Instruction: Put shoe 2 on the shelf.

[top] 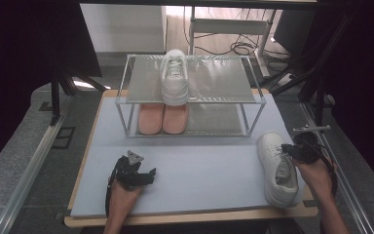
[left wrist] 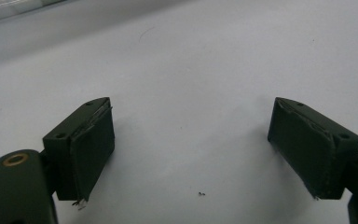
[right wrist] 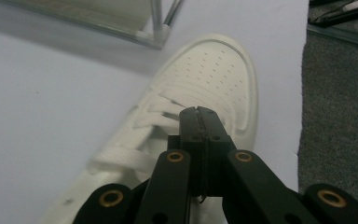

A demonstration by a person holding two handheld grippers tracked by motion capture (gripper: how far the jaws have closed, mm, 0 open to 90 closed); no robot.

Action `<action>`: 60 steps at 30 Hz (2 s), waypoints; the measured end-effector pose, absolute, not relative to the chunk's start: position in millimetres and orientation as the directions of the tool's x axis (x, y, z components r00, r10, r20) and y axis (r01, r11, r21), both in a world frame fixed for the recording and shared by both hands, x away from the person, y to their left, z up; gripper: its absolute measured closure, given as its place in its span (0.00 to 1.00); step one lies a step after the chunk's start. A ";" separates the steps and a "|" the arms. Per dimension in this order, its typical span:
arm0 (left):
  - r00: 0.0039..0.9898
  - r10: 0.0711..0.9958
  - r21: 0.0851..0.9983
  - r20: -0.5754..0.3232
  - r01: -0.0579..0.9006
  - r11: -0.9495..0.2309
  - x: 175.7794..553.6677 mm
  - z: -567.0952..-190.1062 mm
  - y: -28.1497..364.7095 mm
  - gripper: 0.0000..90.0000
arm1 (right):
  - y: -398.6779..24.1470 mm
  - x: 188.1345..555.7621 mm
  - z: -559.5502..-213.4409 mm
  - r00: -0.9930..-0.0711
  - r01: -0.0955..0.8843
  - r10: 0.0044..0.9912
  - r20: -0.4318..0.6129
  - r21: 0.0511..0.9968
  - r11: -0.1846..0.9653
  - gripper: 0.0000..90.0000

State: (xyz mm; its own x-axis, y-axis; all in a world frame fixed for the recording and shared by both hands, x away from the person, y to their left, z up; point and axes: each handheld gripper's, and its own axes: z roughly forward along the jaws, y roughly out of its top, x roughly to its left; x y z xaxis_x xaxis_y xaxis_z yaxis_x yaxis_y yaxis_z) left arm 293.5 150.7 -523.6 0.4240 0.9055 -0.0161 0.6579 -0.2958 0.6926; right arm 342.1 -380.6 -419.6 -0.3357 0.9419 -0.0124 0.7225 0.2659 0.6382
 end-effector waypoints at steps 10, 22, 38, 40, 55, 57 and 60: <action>0.424 0.906 0.692 -0.016 0.658 -0.296 293.5 -523.6 150.7 0.17 | -404.3 332.6 -431.5 -0.266 0.757 0.963 -0.045 0.609 0.238 1.00; 0.424 0.906 0.693 -0.016 0.658 -0.296 293.5 -523.6 150.7 0.17 | -417.6 317.6 -459.6 -0.252 0.800 0.968 0.004 0.563 0.206 1.00; 0.424 0.906 0.694 -0.014 0.657 -0.296 293.4 -523.7 150.6 0.17 | -378.0 321.7 -462.2 -0.290 0.786 0.957 -0.015 0.566 0.247 1.00; 0.424 0.906 0.693 -0.015 0.657 -0.296 293.4 -523.6 150.6 0.17 | -375.3 321.2 -461.7 -0.293 0.786 0.956 -0.023 0.563 0.255 1.00; 0.424 0.906 0.694 -0.014 0.656 -0.296 293.4 -523.7 150.5 0.17 | -371.0 316.3 -463.1 -0.328 0.782 0.944 0.032 0.571 0.252 1.00; 0.424 0.906 0.694 -0.014 0.656 -0.296 293.4 -523.7 150.5 0.17 | -375.8 318.1 -462.2 -0.319 0.785 0.946 0.054 0.575 0.232 1.00; 0.424 0.906 0.694 -0.014 0.656 -0.296 293.4 -523.7 150.5 0.17 | -378.9 325.4 -460.5 -0.303 0.778 0.952 0.028 0.584 0.231 1.00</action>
